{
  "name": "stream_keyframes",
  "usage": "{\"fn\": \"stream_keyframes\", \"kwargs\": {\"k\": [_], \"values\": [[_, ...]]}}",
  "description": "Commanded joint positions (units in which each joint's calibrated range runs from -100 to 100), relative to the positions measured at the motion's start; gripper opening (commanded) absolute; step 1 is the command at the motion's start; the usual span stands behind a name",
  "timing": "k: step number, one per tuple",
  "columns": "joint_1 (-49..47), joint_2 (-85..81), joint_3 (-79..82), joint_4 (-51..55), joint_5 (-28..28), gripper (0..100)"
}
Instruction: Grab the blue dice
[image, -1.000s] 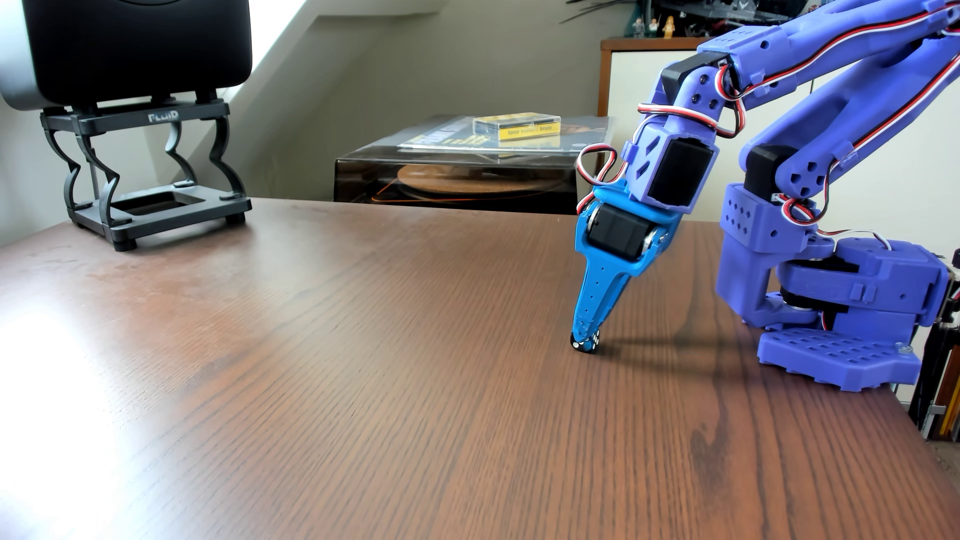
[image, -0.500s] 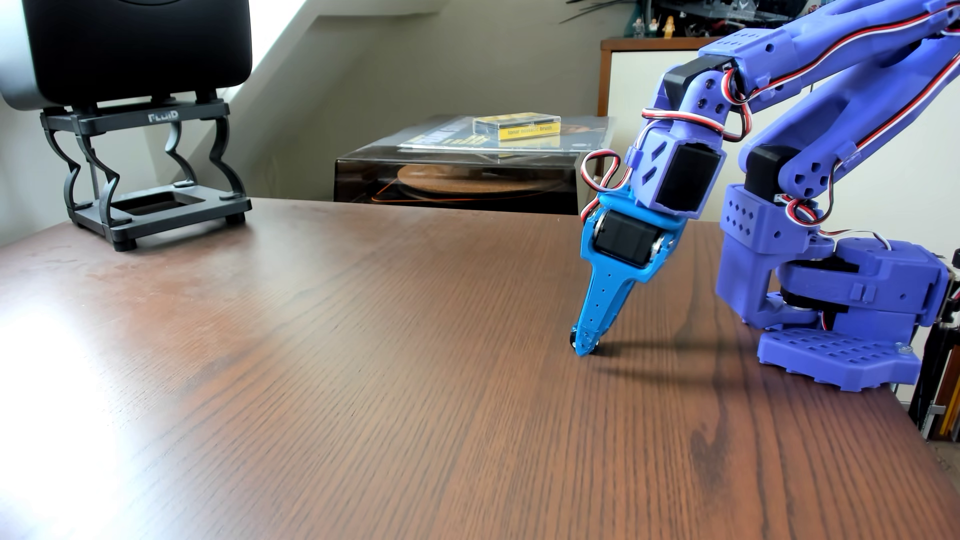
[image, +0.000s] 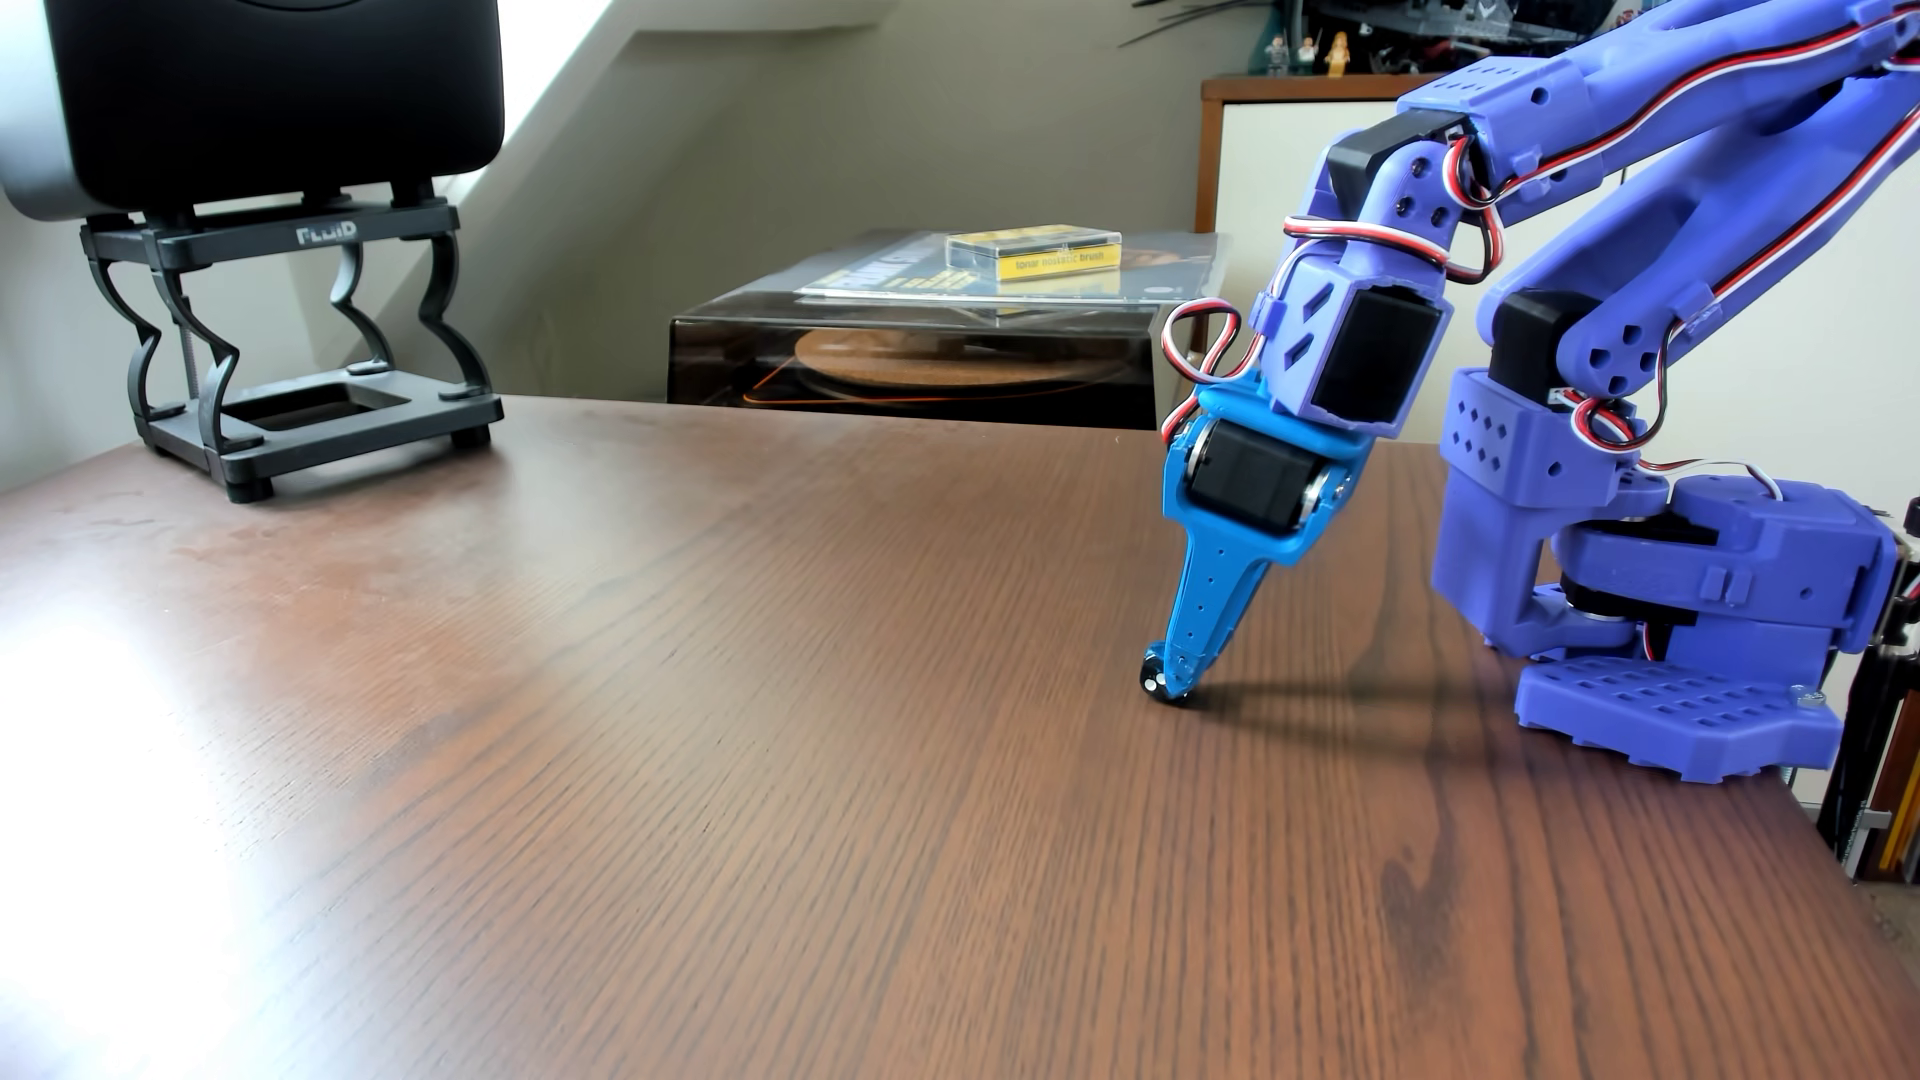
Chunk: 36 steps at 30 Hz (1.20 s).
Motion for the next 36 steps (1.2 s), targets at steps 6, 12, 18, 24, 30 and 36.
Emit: {"fn": "stream_keyframes", "kwargs": {"k": [6,12,18,24,30,36], "values": [[3.1,-0.9,-1.2,-0.8,-0.4,3],[3.6,-1.1,-3.3,-0.8,-4.8,1],[4.5,-1.2,-9.6,-0.8,-14.4,1],[9.5,-6.9,-17.5,-0.7,-22.2,1],[11.1,-20.7,-26.2,7.9,-25.3,1],[11.4,-32.8,-43.6,19.9,-27.7,1]]}}
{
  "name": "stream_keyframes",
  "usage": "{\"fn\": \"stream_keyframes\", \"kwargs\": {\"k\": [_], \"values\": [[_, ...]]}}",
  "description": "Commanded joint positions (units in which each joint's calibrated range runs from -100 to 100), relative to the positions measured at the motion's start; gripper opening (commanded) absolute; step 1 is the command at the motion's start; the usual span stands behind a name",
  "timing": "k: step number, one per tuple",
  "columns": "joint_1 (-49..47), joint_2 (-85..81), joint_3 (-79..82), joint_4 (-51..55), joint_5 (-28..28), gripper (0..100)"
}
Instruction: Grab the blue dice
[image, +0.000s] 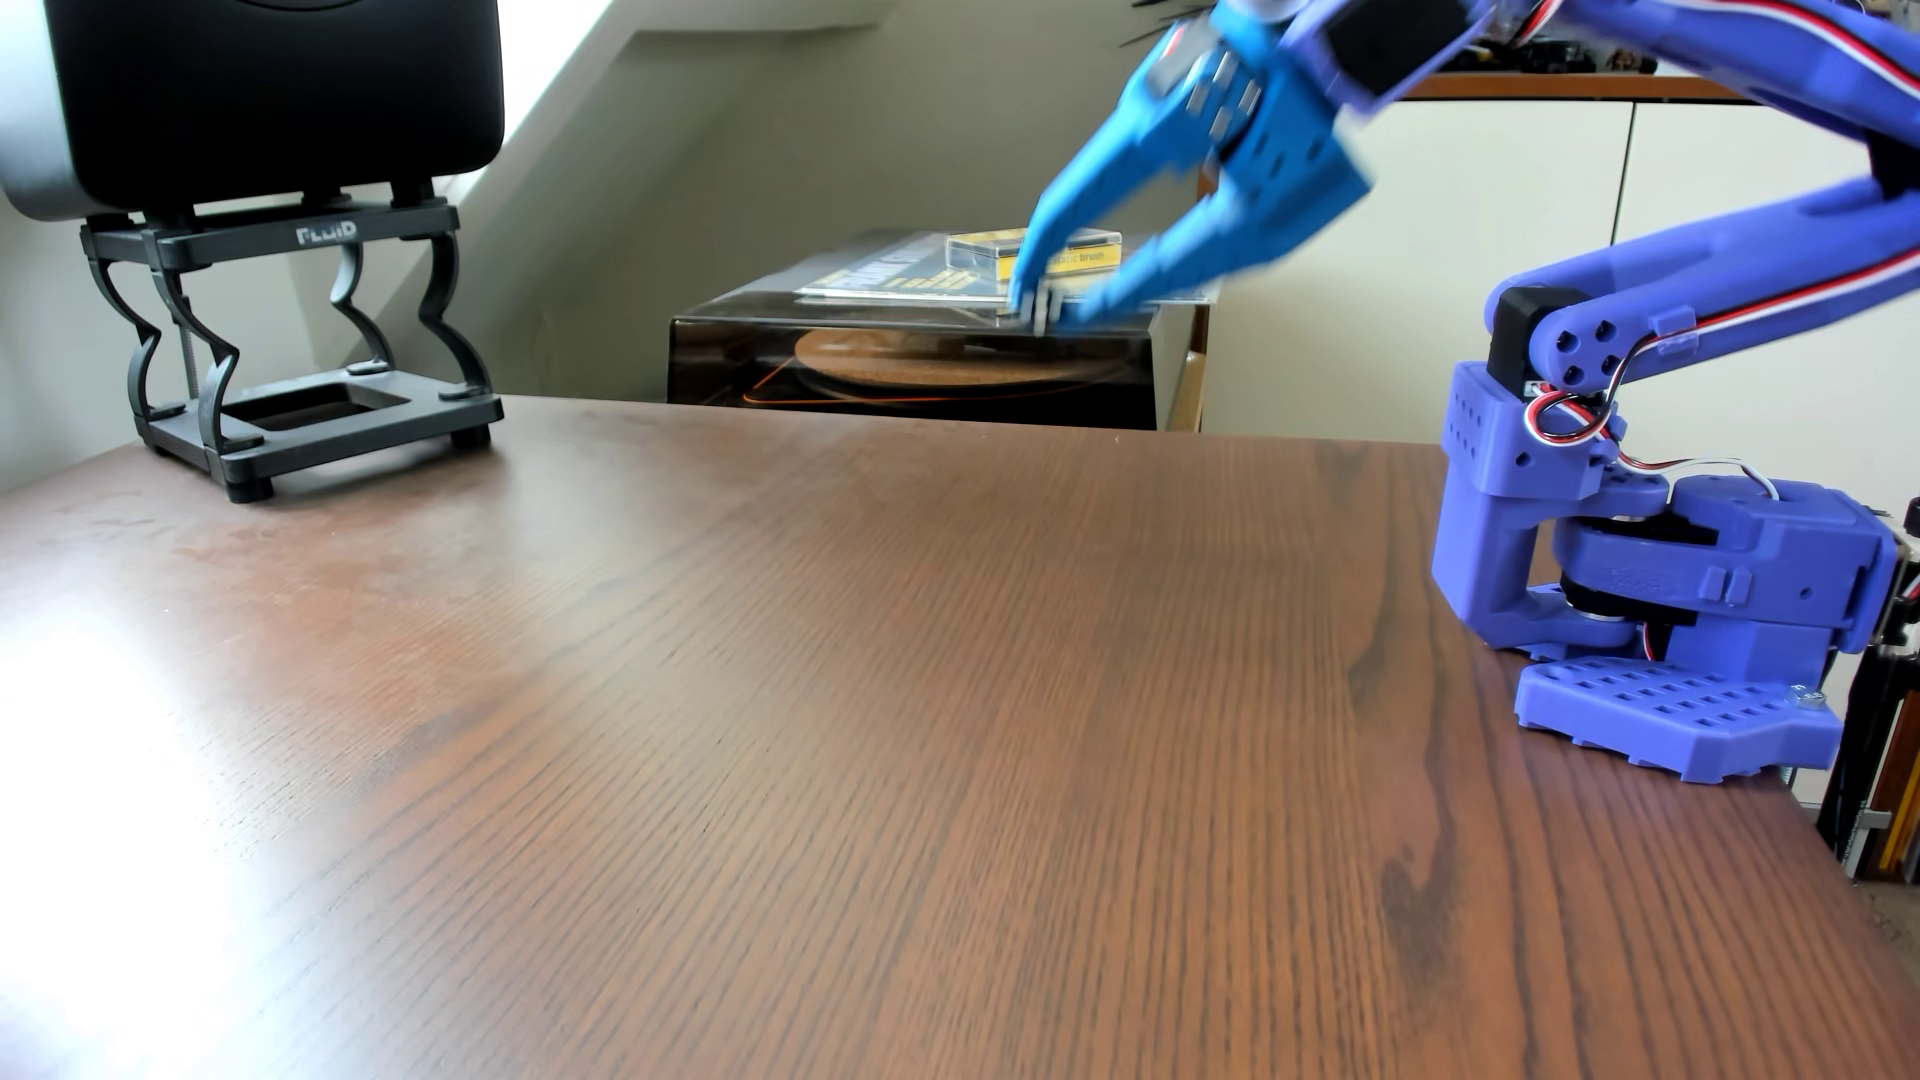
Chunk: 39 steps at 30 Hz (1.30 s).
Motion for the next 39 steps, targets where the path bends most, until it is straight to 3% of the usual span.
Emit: {"fn": "stream_keyframes", "kwargs": {"k": [1,7,12,20,26,39], "values": [[0.4,-8.3,-18.4,7.3,-0.9,1],[11.1,-8.9,-26.3,11.1,-2.3,1],[23.0,-8.7,-20.9,10.5,-2.6,1],[35.1,-7.3,-5.0,0.3,-4.6,1],[36.5,-8.2,4.6,-2.3,-4.3,2],[32.3,-17.0,4.0,-2.1,-4.1,2]]}}
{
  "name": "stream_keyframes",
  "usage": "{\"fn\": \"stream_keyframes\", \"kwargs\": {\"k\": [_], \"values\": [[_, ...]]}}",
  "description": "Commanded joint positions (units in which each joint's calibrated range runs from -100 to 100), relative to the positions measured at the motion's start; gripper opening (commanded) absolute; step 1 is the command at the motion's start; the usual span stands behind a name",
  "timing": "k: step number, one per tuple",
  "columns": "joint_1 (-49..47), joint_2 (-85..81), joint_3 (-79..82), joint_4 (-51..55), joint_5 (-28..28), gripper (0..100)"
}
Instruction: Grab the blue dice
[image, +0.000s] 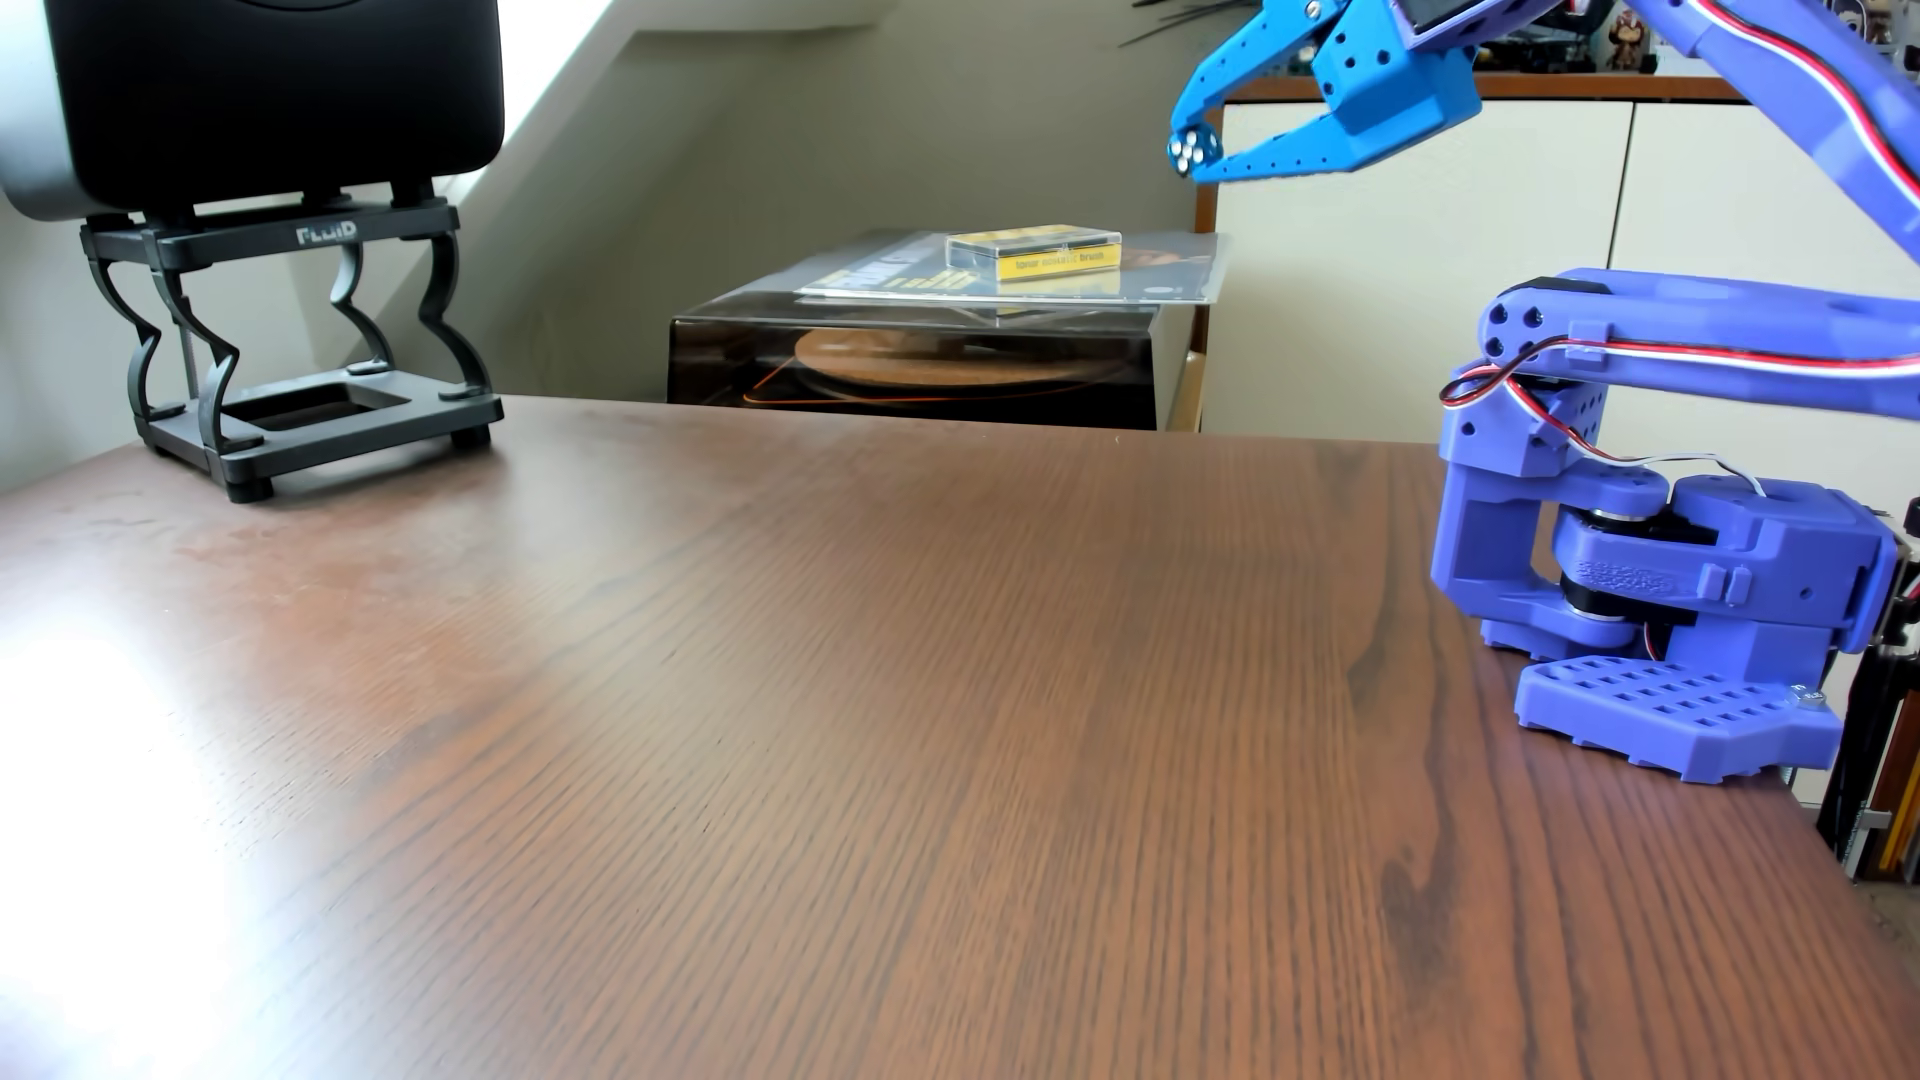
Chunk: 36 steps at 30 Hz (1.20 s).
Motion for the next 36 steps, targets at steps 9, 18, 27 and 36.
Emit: {"fn": "stream_keyframes", "kwargs": {"k": [9,18,27,36], "values": [[-1.1,-4.3,1.4,-1.5,2.0,15],[-1.1,-4.3,2.7,-1.5,2.7,15],[-1.1,-4.3,2.7,-1.5,2.7,15],[-6.2,-4.3,3.7,-1.5,2.4,15]]}}
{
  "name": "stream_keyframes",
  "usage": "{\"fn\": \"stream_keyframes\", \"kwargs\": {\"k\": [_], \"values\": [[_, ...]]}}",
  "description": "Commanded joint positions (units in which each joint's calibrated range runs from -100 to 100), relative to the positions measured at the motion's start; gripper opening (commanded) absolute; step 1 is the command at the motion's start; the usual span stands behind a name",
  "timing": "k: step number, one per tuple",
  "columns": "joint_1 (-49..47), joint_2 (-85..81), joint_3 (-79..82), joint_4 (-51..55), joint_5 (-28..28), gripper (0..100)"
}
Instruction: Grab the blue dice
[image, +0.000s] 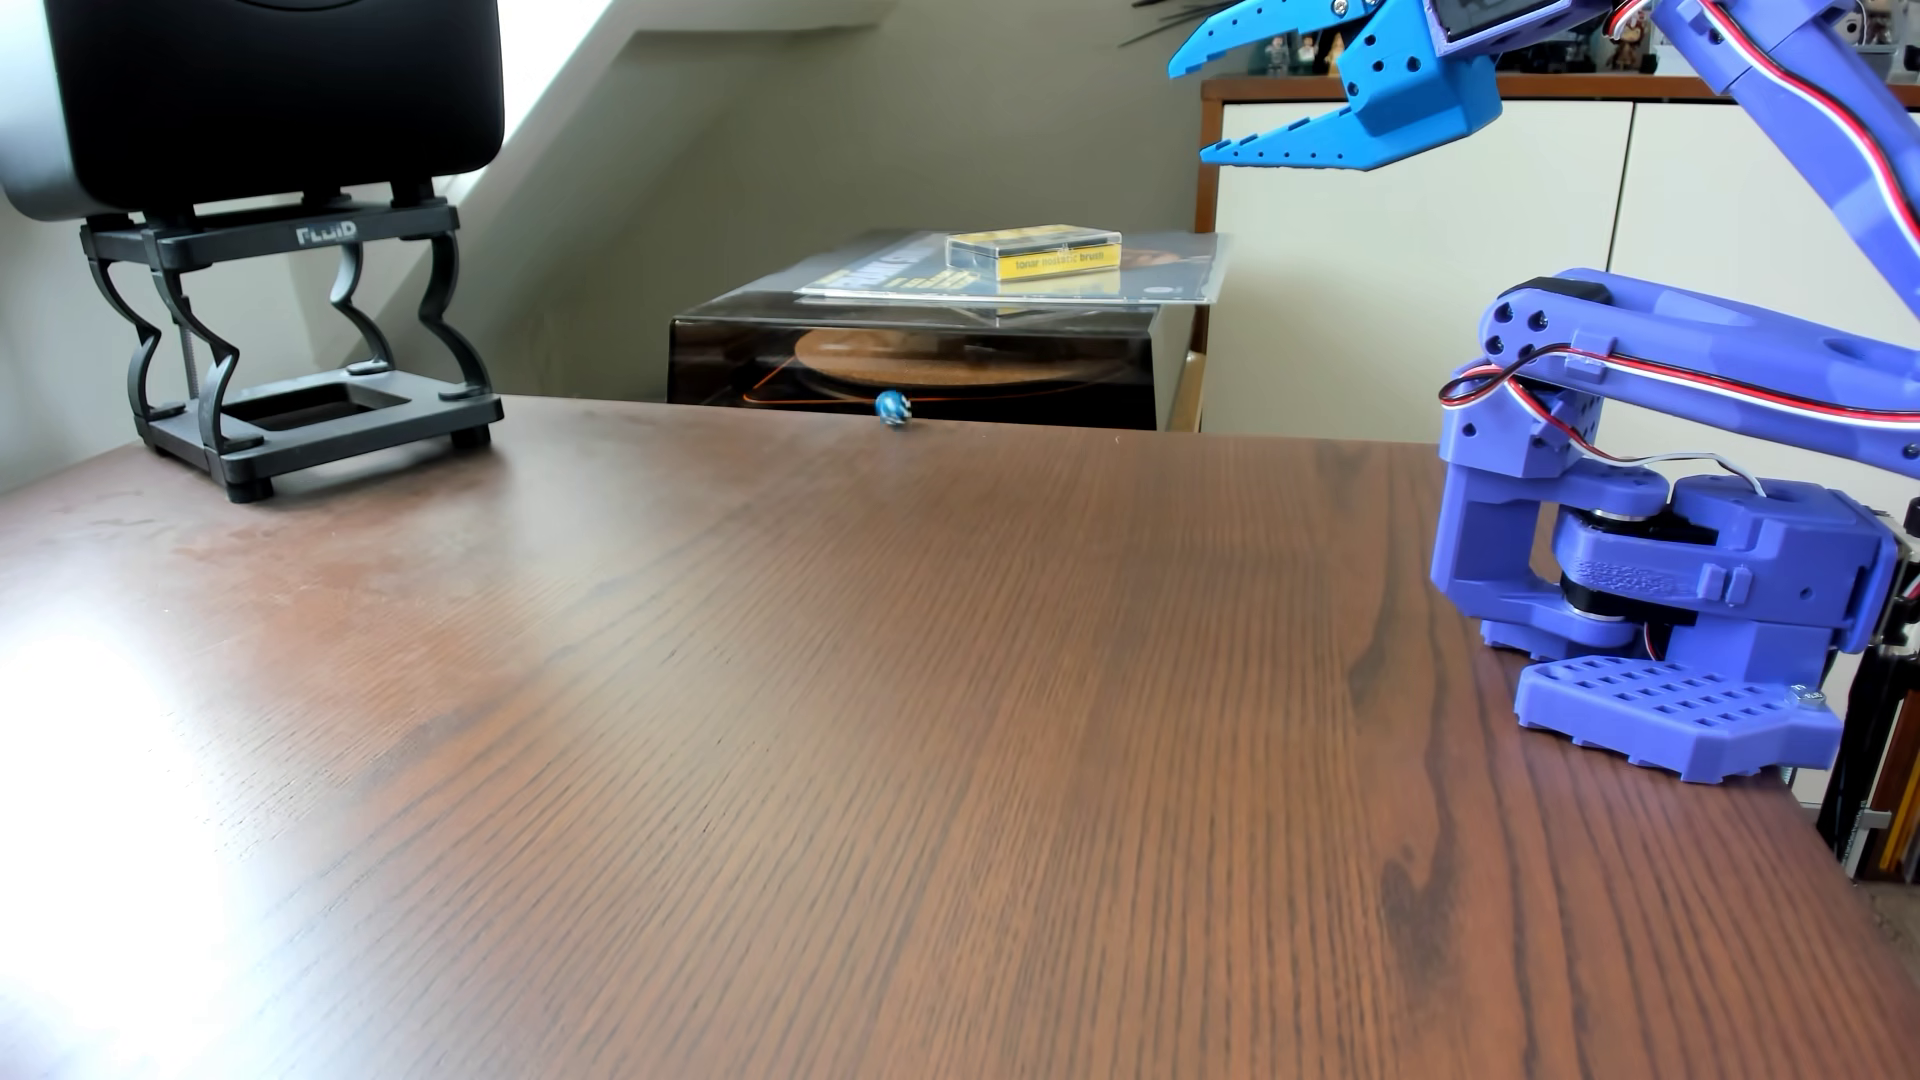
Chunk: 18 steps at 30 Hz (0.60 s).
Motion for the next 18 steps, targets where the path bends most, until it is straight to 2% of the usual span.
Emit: {"fn": "stream_keyframes", "kwargs": {"k": [1,6,10,18], "values": [[-5.3,-0.3,0.8,-1.5,-0.2,15],[-20.2,-3.6,6.5,-1.6,-2.6,1],[-30.7,-7.1,13.4,-1.8,-2.8,3],[-32.4,-10.6,26.5,-1.6,-2.7,3]]}}
